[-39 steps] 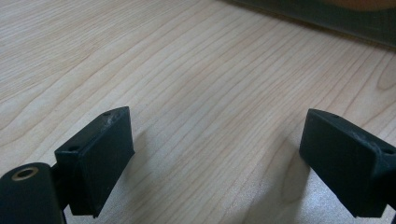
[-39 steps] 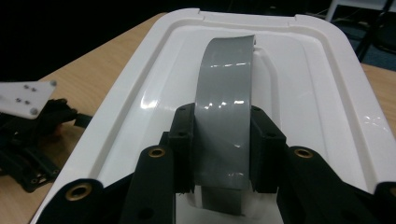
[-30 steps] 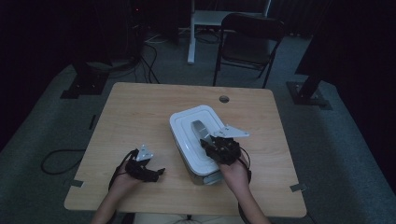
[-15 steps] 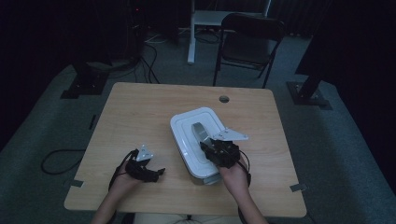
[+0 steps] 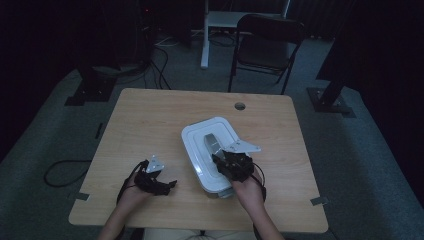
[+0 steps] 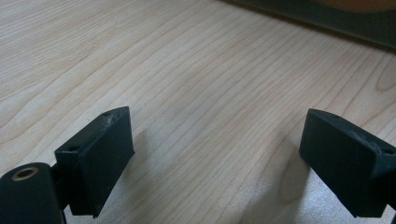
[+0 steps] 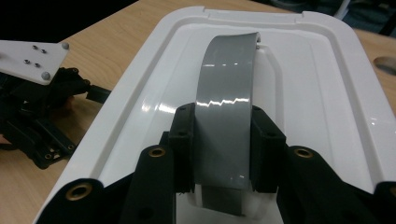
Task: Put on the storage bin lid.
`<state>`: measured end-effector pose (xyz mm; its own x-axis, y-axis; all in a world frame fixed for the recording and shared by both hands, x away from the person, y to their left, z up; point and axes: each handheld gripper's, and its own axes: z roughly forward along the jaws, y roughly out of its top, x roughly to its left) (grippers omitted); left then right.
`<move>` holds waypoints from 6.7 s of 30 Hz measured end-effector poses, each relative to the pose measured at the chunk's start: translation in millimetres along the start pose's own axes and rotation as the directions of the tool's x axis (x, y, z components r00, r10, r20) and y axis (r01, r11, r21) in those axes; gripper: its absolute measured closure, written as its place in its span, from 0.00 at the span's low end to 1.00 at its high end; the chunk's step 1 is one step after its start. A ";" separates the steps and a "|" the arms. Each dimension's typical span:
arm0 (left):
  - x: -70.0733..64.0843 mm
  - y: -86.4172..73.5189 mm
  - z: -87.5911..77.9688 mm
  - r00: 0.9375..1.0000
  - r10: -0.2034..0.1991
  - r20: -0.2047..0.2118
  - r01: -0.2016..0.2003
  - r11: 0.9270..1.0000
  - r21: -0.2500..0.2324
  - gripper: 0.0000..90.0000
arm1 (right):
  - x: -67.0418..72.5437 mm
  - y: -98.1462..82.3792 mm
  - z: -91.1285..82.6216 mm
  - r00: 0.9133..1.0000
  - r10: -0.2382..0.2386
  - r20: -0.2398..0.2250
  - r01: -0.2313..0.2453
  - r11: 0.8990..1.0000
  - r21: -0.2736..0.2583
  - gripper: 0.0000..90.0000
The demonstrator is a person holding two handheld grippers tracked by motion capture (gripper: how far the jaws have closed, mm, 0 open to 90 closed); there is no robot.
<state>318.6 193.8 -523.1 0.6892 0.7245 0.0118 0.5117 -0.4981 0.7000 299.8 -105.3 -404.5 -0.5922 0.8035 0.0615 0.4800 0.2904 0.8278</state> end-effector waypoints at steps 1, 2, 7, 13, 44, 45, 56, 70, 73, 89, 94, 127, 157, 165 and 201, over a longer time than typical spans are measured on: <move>-0.2 0.1 0.1 1.000 0.002 0.001 -0.002 1.000 0.001 0.12 | -0.6 0.5 0.1 1.000 0.002 -0.006 -0.002 1.000 0.000 0.75; -0.3 0.3 0.1 1.000 0.005 0.003 -0.005 1.000 0.001 0.12 | -0.6 0.6 0.1 1.000 -0.001 -0.007 0.001 1.000 -0.001 0.74; -0.3 1.5 1.2 1.000 0.007 0.005 -0.007 1.000 0.001 0.12 | -3.0 0.7 -6.9 0.998 0.004 -0.055 -0.006 0.999 -0.038 0.57; 1.8 5.4 2.5 1.000 -0.007 0.013 0.007 1.000 0.005 0.12 | -16.1 2.9 -15.2 0.999 0.016 -0.051 -0.020 0.998 -0.064 0.40; -7.3 36.8 6.7 1.000 0.016 0.023 -0.016 1.000 -0.024 0.12 | -140.2 -28.2 -16.7 0.967 0.080 0.240 -0.045 0.988 -0.148 0.14; -7.3 37.9 7.1 1.000 0.018 0.023 -0.017 1.000 -0.025 0.12 | -143.9 -32.4 -14.0 0.965 0.082 0.250 -0.048 0.989 -0.141 0.14; -7.7 50.9 14.2 0.999 0.020 0.037 -0.019 0.999 -0.036 0.12 | -155.1 -76.1 21.3 0.966 0.095 0.242 -0.085 0.995 -0.050 0.14; -9.8 69.1 22.3 0.998 0.059 0.034 -0.058 0.998 -0.016 0.12 | -136.5 -90.4 34.4 0.985 0.029 0.170 -0.030 1.000 0.005 0.14; -9.6 72.6 23.6 0.997 0.076 0.029 -0.075 0.997 -0.006 0.12 | -131.8 -90.5 36.0 0.990 0.014 0.144 -0.016 1.000 0.011 0.14; -6.7 90.5 36.3 0.995 0.098 0.006 -0.098 0.995 0.020 0.12 | -121.0 -102.9 28.0 0.996 0.054 0.074 -0.054 0.999 0.001 0.17; -2.1 86.3 33.6 0.997 0.078 0.003 -0.078 0.997 0.009 0.12 | -110.4 -103.8 26.2 0.995 0.037 0.088 -0.038 0.999 0.003 0.17; 5.7 64.6 -10.1 0.999 0.019 0.034 -0.016 0.995 -0.094 0.12 | -126.5 -85.7 22.0 0.995 0.030 0.098 -0.026 0.999 -0.038 0.14; 19.9 34.5 -30.6 0.999 -0.038 -0.011 0.037 0.997 -0.071 0.12 | -131.0 -94.0 9.2 0.990 0.043 0.132 -0.037 0.998 -0.047 0.14; 28.3 19.9 -37.8 0.997 -0.064 -0.038 0.061 0.996 -0.060 0.12 | -136.2 -103.5 2.4 0.986 0.050 0.158 -0.044 0.998 -0.041 0.14; 61.1 -45.4 -69.7 0.911 -0.262 -0.318 0.269 0.963 -0.023 0.00 | -158.7 -151.0 -39.8 0.926 0.167 0.339 -0.166 0.986 -0.033 0.14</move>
<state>301.6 293.9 -504.4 0.3307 0.9422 0.0538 0.6663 -0.2734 0.6937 295.6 -297.3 -517.1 -0.2489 0.9685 0.0067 0.5501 0.1357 0.8240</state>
